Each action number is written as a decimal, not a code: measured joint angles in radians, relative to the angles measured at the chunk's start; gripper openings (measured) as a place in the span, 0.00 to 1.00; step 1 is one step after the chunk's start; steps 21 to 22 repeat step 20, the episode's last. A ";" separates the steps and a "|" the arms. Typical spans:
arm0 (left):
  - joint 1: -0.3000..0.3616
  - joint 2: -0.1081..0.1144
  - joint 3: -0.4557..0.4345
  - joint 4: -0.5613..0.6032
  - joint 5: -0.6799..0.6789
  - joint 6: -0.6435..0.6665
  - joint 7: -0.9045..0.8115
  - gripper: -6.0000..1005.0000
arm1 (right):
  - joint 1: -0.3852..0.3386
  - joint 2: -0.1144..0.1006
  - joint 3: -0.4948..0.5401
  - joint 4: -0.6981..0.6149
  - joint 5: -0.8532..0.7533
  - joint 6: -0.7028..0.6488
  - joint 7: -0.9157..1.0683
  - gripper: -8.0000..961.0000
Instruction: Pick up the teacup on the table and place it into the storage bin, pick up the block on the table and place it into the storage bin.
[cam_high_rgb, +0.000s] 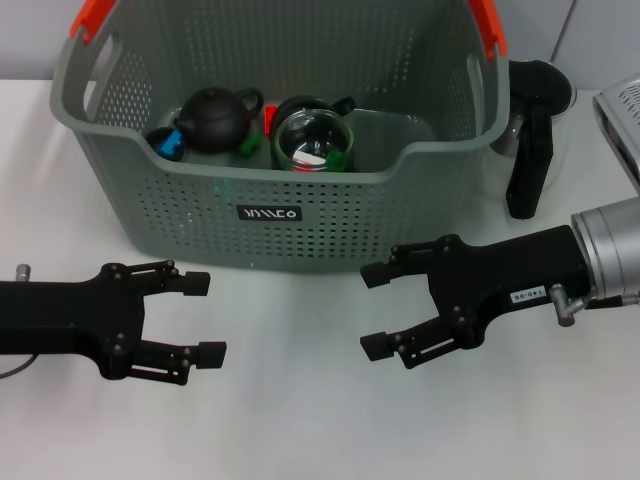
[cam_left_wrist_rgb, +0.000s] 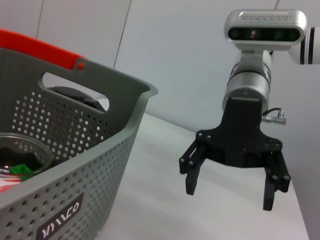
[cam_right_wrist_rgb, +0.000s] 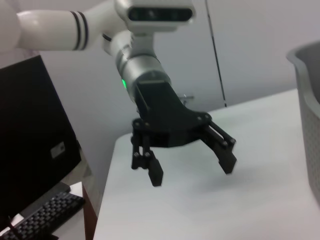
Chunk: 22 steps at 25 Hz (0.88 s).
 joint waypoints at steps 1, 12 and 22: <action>-0.001 0.000 0.000 0.000 0.000 0.000 -0.001 0.95 | 0.000 0.001 0.000 0.000 -0.005 0.002 0.005 0.98; -0.002 -0.003 0.000 0.003 0.026 0.001 -0.002 0.95 | -0.004 0.001 0.000 -0.001 -0.022 0.006 0.016 0.98; 0.000 -0.005 0.000 0.003 0.030 0.005 -0.001 0.95 | -0.007 0.004 0.000 -0.001 -0.022 0.001 0.009 0.98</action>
